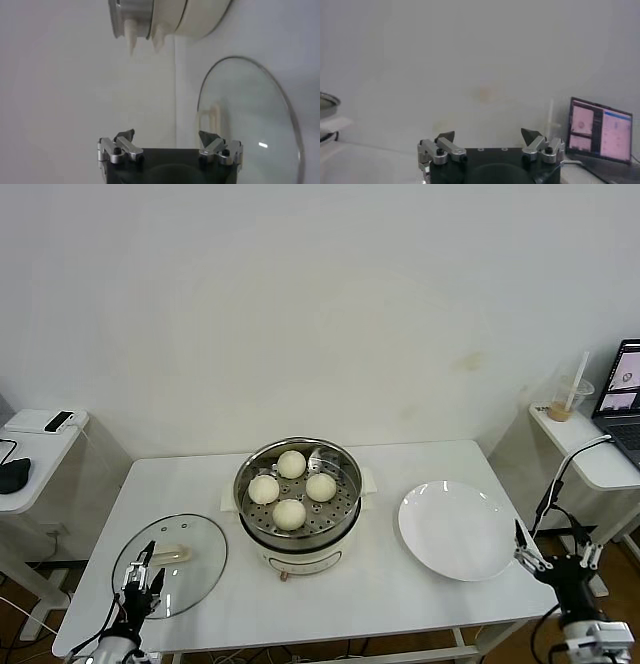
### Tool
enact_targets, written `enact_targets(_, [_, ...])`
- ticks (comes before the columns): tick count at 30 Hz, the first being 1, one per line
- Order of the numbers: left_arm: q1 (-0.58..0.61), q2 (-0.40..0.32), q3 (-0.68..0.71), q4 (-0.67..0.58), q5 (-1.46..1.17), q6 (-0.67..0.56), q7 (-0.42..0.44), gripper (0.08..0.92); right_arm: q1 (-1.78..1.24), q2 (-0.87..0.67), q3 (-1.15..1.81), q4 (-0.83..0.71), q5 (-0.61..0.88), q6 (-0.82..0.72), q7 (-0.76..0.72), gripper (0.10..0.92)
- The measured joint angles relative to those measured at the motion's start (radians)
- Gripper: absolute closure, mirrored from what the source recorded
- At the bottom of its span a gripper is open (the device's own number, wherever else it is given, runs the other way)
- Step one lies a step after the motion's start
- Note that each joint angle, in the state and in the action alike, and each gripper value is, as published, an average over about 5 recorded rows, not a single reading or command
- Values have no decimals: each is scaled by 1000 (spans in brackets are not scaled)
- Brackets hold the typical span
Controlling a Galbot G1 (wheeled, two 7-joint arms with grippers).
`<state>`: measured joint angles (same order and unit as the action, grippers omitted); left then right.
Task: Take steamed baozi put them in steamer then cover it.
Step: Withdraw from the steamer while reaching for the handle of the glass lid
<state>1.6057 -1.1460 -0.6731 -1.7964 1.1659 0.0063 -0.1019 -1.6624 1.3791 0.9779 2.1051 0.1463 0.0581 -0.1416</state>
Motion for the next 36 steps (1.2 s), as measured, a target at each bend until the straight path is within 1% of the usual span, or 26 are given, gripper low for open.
enact_targets(20, [-191,23,55,183,11,1,29,177,-60,59,46,0,-28,46,-3,203])
enact_targets(29, [-279,18,80,250,0,2,37,179,-64,72,49,-9,-37,55,-4,203])
enact_targets(32, [-299,18,84,272,-4,0,38,225,-63,72,52,-12,-36,55,-4,203])
enact_targets(36, [-312,16,87,294,-13,-4,38,337,-59,72,53,-14,-35,55,-4,203])
